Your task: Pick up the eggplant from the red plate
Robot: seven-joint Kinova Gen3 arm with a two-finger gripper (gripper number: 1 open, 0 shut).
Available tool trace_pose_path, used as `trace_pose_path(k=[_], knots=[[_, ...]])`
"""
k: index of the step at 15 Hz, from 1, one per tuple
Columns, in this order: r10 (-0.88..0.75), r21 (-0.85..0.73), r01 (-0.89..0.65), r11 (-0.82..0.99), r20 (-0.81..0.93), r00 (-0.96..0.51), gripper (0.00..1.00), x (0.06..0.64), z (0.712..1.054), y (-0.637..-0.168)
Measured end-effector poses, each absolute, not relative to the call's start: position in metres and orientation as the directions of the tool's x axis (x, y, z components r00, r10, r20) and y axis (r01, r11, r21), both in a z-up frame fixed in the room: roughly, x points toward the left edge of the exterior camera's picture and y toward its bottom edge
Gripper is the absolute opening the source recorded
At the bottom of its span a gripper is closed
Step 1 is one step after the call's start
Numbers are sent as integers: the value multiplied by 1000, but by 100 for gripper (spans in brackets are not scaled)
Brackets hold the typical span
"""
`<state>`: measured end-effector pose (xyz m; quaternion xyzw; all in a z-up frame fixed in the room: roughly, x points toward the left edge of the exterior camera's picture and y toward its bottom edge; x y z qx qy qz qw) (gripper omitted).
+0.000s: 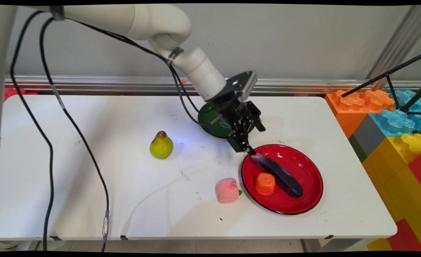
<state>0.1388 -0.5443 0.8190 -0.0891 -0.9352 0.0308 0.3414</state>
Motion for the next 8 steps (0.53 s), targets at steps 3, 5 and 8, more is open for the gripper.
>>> trace_pose_path(k=[3,5,8], knots=[[203,-124,160,979,625,-754,100,130,802,-545],[213,-131,168,977,620,-755,100,125,794,-547],[230,-139,184,973,614,-755,100,120,782,-548]])
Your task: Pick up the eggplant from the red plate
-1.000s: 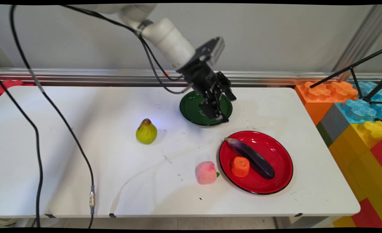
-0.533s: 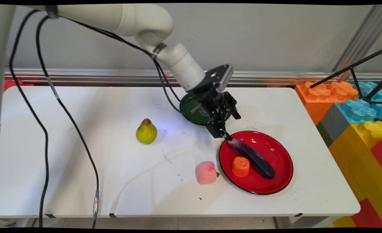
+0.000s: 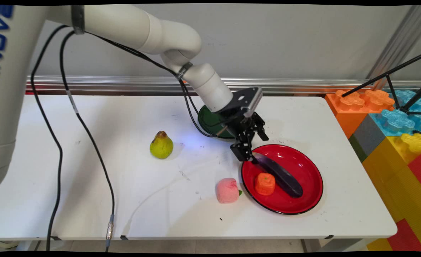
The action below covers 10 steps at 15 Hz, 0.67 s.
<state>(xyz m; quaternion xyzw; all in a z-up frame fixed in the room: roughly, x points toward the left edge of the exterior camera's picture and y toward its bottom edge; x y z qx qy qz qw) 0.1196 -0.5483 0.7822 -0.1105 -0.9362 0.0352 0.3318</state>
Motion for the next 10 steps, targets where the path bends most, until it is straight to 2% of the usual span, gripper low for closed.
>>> trace_pose_path(k=[10], knots=[[280,-164,226,960,596,-753,100,104,757,-553]])
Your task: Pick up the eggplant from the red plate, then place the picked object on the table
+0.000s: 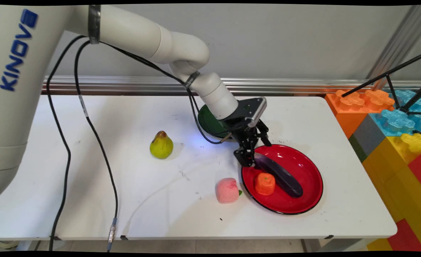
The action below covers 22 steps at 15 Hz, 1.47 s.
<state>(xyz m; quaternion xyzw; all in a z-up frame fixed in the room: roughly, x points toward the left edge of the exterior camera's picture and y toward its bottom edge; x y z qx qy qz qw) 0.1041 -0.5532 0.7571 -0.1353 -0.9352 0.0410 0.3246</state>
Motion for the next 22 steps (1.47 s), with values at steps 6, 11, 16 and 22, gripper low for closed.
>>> trace_pose_path(k=[6,11,16,22], knots=[[294,-173,238,956,589,-753,100,100,750,-556],[302,-176,245,953,587,-751,0,98,746,-557],[299,-166,250,954,587,-752,0,97,745,-554],[300,-174,245,954,603,-739,0,92,761,-552]])
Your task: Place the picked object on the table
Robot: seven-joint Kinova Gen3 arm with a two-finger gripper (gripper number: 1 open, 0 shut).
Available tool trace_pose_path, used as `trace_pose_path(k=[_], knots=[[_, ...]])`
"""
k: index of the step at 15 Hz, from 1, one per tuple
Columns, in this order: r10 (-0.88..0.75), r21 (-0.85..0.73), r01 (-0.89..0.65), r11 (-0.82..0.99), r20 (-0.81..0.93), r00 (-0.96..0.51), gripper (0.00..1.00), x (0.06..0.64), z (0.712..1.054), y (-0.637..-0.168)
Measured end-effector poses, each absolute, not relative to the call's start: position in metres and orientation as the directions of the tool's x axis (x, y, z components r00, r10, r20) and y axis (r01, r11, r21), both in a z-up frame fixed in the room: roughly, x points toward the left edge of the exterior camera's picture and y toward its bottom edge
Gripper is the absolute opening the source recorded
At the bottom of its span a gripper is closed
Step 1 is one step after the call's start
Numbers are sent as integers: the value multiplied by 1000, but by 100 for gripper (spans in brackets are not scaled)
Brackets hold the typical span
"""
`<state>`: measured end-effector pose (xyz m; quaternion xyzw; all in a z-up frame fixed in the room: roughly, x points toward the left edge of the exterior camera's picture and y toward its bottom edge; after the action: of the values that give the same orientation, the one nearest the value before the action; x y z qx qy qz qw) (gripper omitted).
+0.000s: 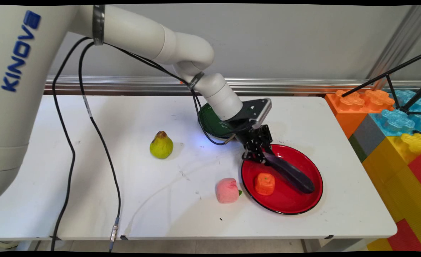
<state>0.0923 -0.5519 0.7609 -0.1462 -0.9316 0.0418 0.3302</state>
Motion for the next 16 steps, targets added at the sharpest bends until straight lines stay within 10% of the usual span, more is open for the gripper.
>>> trace_pose_path(k=[16], knots=[[-3,-80,-74,994,660,-751,0,151,843,-538]])
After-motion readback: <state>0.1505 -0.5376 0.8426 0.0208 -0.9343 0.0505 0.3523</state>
